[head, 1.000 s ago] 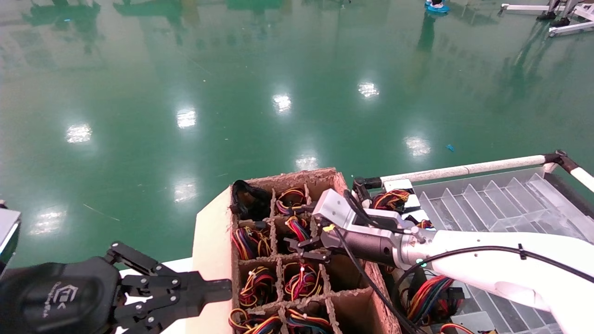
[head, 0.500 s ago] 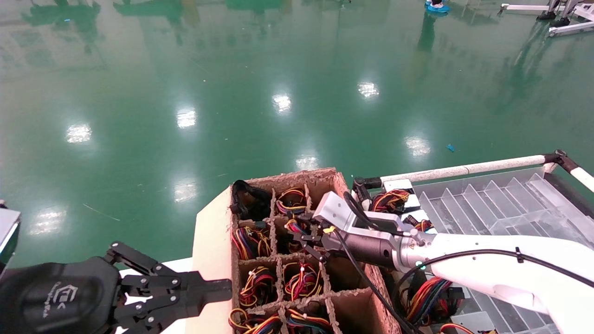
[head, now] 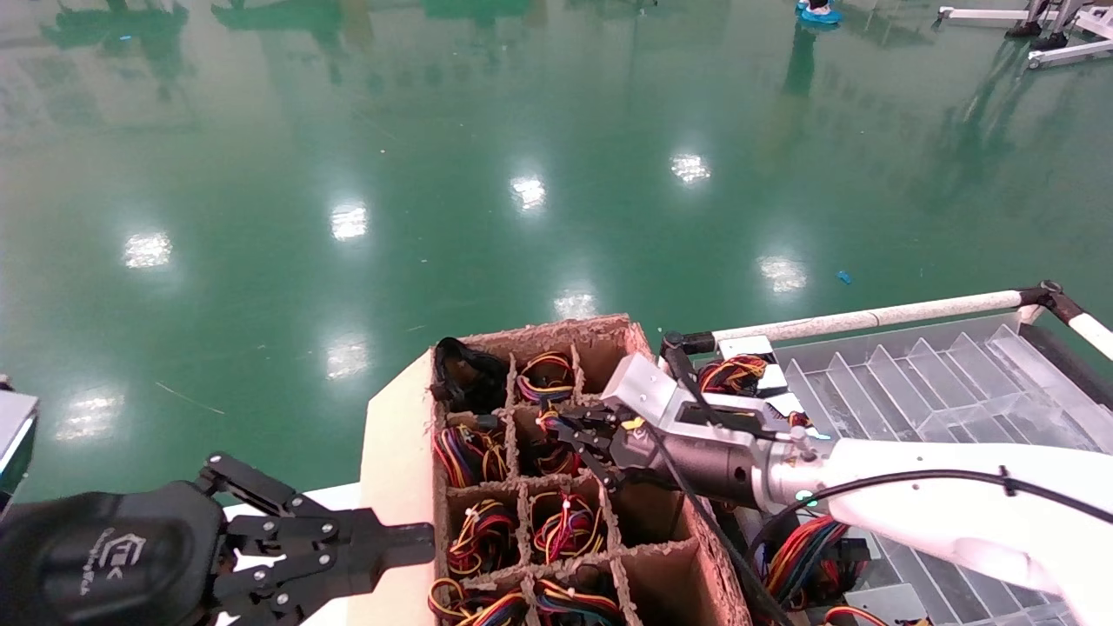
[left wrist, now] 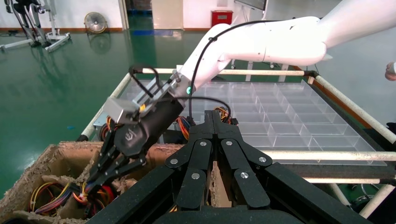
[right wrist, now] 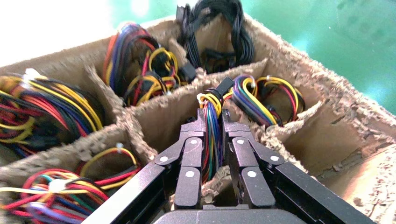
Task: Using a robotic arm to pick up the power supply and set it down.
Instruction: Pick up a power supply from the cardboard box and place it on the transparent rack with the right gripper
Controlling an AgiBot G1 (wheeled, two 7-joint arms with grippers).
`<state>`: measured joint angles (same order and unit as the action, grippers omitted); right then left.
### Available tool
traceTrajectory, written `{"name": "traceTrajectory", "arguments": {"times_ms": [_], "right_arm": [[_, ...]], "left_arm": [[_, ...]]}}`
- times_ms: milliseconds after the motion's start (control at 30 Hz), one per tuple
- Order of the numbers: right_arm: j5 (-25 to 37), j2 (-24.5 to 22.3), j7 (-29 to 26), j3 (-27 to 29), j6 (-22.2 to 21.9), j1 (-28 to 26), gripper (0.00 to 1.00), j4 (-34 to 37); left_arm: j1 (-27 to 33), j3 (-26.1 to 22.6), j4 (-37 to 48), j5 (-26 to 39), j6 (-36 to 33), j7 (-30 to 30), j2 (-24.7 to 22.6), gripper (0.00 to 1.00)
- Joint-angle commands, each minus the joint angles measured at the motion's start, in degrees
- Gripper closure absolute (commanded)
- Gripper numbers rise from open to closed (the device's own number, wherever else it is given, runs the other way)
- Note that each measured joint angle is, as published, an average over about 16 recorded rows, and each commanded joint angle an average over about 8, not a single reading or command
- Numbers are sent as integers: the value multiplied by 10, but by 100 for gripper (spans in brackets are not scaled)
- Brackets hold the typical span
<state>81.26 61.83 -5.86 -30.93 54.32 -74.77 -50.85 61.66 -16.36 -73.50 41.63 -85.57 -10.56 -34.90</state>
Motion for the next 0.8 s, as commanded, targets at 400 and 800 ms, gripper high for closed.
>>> {"name": "traceTrajectory", "arguments": {"times_ms": [400, 800], "right_arm": [[-101, -62, -16, 73, 39, -40, 100, -54], [-130, -83, 33, 105, 108, -189, 100, 59]], "left_arm": [[0, -1, 0, 0, 0, 0, 0, 0], [0, -1, 0, -1, 0, 0, 0, 0]]}}
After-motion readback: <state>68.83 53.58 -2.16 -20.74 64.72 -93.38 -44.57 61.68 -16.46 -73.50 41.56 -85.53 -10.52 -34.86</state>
